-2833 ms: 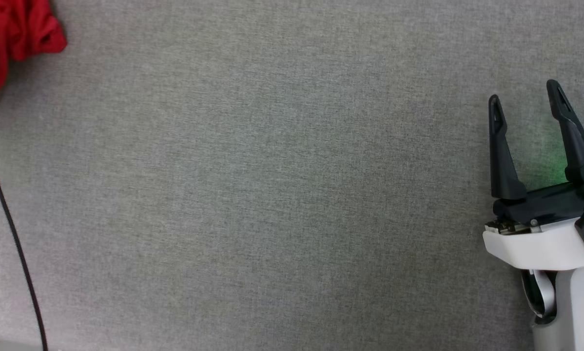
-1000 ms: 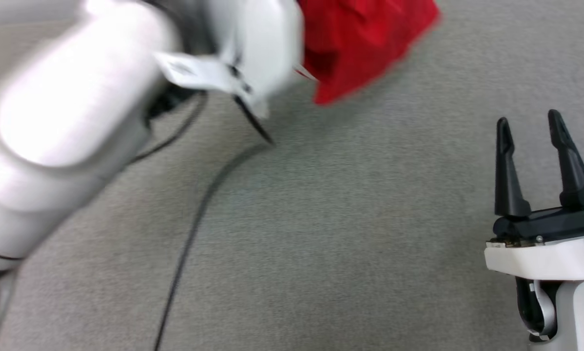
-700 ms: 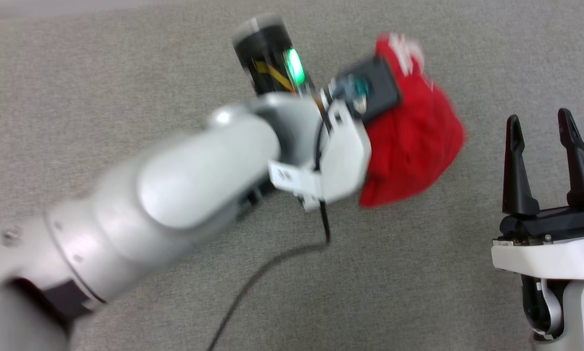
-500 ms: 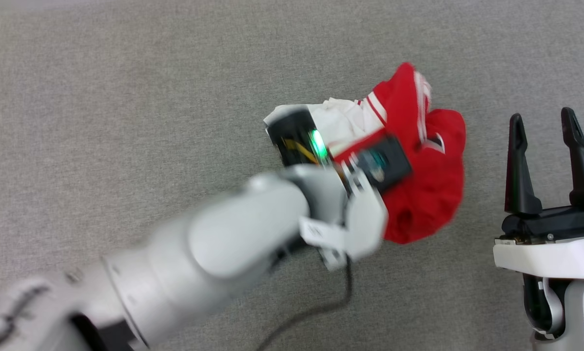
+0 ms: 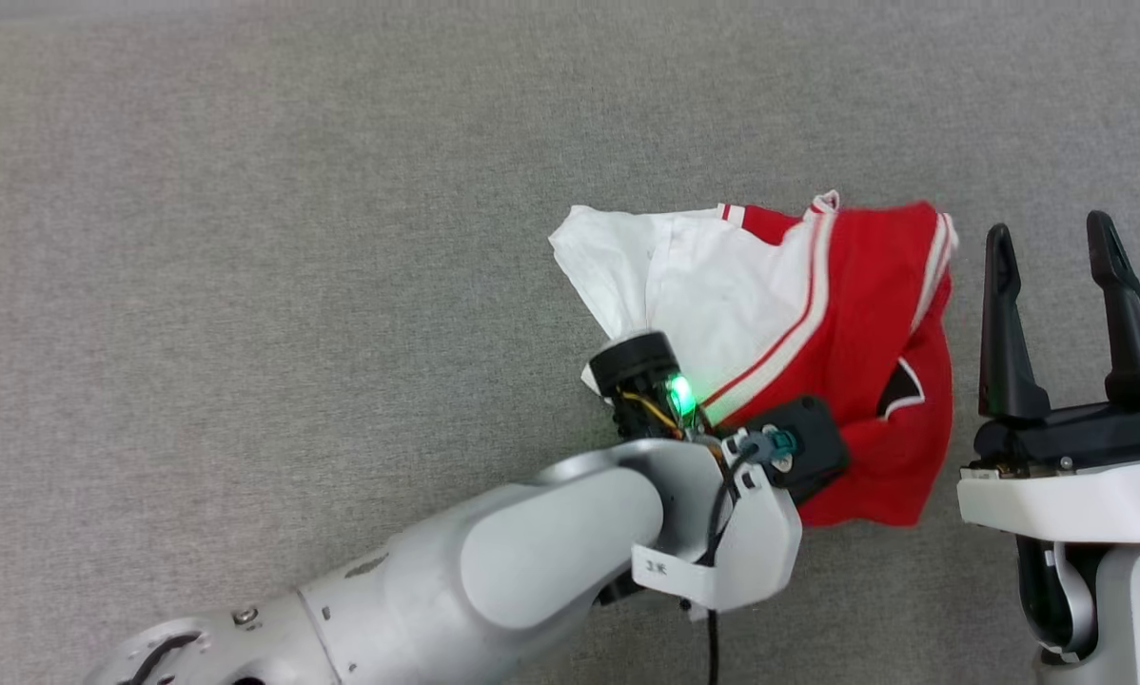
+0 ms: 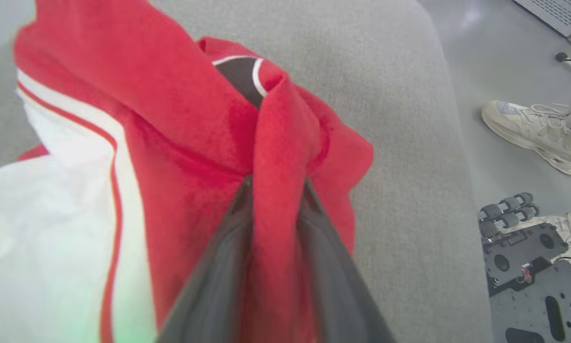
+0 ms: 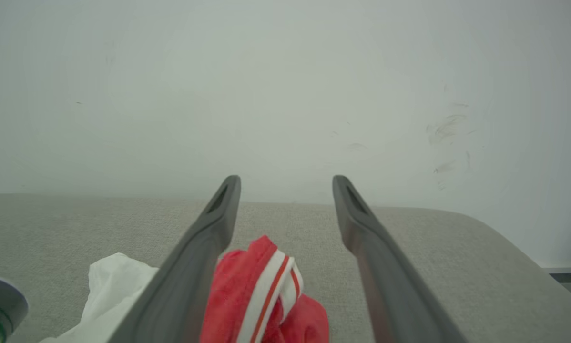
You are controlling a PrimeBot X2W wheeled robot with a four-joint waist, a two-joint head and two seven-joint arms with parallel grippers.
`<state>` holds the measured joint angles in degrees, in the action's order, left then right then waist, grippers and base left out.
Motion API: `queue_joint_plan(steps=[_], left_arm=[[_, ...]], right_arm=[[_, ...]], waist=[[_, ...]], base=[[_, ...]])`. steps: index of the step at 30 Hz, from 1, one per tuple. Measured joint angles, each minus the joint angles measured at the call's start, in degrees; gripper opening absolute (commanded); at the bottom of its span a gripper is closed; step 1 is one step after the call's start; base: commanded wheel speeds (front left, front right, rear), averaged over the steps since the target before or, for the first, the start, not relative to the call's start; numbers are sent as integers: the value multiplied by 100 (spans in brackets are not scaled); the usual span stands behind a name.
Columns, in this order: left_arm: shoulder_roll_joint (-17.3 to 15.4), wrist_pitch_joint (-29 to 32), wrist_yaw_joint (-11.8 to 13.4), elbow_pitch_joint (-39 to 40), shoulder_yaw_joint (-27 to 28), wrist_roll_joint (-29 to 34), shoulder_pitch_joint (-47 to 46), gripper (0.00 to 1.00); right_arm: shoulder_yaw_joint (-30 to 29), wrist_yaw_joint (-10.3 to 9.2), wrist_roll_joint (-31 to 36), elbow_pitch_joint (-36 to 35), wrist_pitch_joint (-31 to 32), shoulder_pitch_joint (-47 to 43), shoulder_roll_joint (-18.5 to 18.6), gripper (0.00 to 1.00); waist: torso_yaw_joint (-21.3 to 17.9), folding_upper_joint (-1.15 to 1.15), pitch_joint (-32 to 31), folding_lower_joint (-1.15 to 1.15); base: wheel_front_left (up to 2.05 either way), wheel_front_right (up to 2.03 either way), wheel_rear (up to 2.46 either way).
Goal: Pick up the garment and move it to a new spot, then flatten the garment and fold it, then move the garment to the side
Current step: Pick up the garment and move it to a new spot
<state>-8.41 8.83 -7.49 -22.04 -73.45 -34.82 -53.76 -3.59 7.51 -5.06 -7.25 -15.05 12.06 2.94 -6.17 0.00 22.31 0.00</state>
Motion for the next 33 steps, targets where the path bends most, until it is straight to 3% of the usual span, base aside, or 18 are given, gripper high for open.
queue_joint_plan(steps=[3,6,12,13,19,22,28,29,33], left_arm=[[103,-676,11,-218,138,59,-82,100],[175,-1218,216,-234,282,147,-73,100],[25,-2047,882,-3,715,292,125,100],[25,-2047,882,-3,715,292,125,100],[-425,-2364,1686,282,1365,449,587,100],[-639,-2373,1965,543,1748,531,953,100],[-1007,-2390,2397,1122,2749,857,1884,100],[-1085,-2390,2528,1304,3123,993,2260,100],[-1157,-2390,2653,1578,3786,1238,3024,100]], right_arm=[[-41,0,18,46,0,-104,0,100],[-73,0,58,80,0,-211,-1,100],[-77,0,121,165,0,-453,-1,100],[-77,0,121,165,0,-453,-1,100],[-49,0,190,223,0,-633,-2,100],[-51,0,214,242,-1,-711,-1,100],[-43,0,257,321,-1,-836,-2,100],[-44,0,263,350,-1,-877,-2,100],[-35,0,260,386,0,-998,-2,100]], waist=[[49,0,-149,0],[108,0,-338,0],[285,0,-733,0],[285,0,-733,0],[514,0,-1035,0],[615,0,-1160,0],[783,0,-1372,0],[822,0,-1446,0],[882,0,-1596,0]], base=[[0,0,0],[0,0,0],[0,0,0],[0,0,0],[0,0,0],[0,0,0],[0,0,0],[0,0,0],[0,0,0]])
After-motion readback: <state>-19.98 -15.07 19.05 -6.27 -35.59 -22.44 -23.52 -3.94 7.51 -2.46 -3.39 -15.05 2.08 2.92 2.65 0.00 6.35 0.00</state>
